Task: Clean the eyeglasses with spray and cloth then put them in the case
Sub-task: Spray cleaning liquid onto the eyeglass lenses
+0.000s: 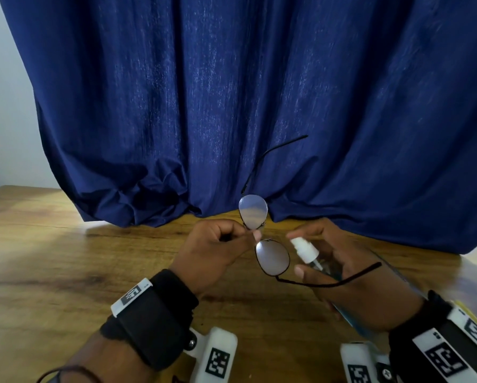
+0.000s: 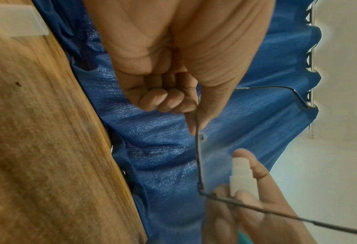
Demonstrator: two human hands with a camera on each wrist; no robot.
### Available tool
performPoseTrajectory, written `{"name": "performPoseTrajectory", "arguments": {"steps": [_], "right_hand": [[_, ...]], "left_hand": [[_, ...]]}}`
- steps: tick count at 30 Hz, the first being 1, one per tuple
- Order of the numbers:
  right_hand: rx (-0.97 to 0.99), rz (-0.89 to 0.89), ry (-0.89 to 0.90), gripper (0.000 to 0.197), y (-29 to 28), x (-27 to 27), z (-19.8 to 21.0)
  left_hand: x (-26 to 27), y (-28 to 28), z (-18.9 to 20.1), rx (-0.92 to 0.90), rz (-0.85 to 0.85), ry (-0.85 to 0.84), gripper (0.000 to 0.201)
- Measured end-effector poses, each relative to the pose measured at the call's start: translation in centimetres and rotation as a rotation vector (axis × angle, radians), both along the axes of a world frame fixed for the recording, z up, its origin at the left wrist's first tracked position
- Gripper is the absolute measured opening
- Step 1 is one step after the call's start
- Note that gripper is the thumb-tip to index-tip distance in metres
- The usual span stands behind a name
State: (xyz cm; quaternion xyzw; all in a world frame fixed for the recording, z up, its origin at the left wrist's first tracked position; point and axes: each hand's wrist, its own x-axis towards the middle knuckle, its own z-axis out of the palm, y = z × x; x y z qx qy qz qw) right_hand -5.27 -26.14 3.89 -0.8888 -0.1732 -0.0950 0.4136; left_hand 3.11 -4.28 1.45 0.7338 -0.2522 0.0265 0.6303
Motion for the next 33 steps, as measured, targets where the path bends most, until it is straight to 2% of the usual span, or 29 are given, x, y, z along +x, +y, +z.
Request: {"name": "performPoseTrajectory", "arguments": {"steps": [2, 8, 13, 18, 22, 24, 28, 33], "right_hand": [[-0.032, -0.016, -0.007, 0.036, 0.1, 0.0, -0.1], [0.117, -0.075, -0.114, 0.053, -0.2, 0.3, 0.1], [0.17, -0.177, -0.242, 0.062, -0.5, 0.8, 0.0], [0.276, -0.402, -0.402, 0.051, -1.5, 1.0, -0.1], [0.502, -0.68, -0.478, 0.037, -3.7, 1.6, -0.1], [0.62, -0.739, -0.513, 0.035, -4.7, 1.7, 0.3], [0.63, -0.755, -0.562, 0.032, -4.8, 1.3, 0.6], [0.48, -0.557, -0.562, 0.031, -2.1, 1.1, 0.1]], "left_hand": [[0.0, 0.0, -0.1, 0.005, 0.0, -0.008, 0.03], [-0.2, -0.1, 0.0, 0.004, 0.008, 0.026, 0.028], [0.0, 0.0, -0.5, 0.065, 0.001, 0.183, 0.034], [-0.2, -0.1, -1.1, 0.185, 0.017, 0.375, 0.038], [0.4, 0.0, -1.6, 0.185, 0.094, 0.471, 0.026], [0.7, 0.2, -1.7, 0.175, 0.134, 0.48, 0.026], [0.5, 0.1, -2.1, 0.192, 0.174, 0.462, 0.03], [0.5, -0.4, -2.7, 0.261, 0.231, 0.397, 0.033]]}}
